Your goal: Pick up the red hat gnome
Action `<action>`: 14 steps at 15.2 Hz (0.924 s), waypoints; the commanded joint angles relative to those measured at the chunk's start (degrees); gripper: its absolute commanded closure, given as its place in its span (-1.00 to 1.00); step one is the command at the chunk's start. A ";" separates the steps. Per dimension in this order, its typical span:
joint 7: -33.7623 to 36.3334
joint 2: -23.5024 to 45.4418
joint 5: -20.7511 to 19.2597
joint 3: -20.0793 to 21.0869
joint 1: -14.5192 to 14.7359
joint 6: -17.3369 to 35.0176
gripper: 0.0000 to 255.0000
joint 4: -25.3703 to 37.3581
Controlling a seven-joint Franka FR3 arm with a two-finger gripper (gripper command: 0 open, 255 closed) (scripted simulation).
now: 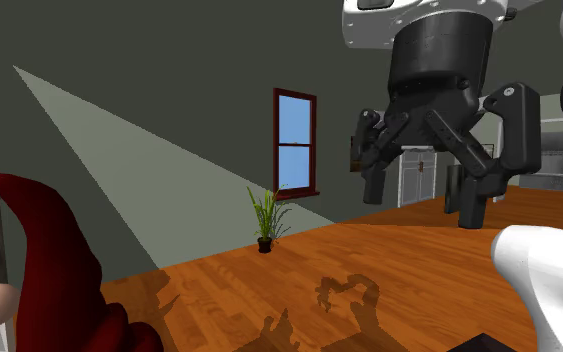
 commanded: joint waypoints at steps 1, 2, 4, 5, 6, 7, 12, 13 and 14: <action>0.00 0.00 0.00 0.00 0.00 0.00 -1.00 0.00; -0.45 1.53 -0.20 -0.37 0.03 1.84 -1.00 0.62; -1.35 4.66 -0.52 -1.12 0.12 5.37 -1.00 2.07; -1.81 6.25 -0.63 -1.49 0.19 7.06 -1.00 2.89; -2.26 7.84 -0.71 -1.86 0.26 8.70 -1.00 3.78; -2.72 9.45 -0.76 -2.23 0.35 10.29 -1.00 4.74; -5.13 17.61 -0.47 -4.04 0.89 17.35 -1.00 10.46; -5.64 19.26 -0.29 -4.40 1.01 18.59 -1.00 11.80; -6.17 20.91 -0.08 -4.76 1.15 19.76 -1.00 13.19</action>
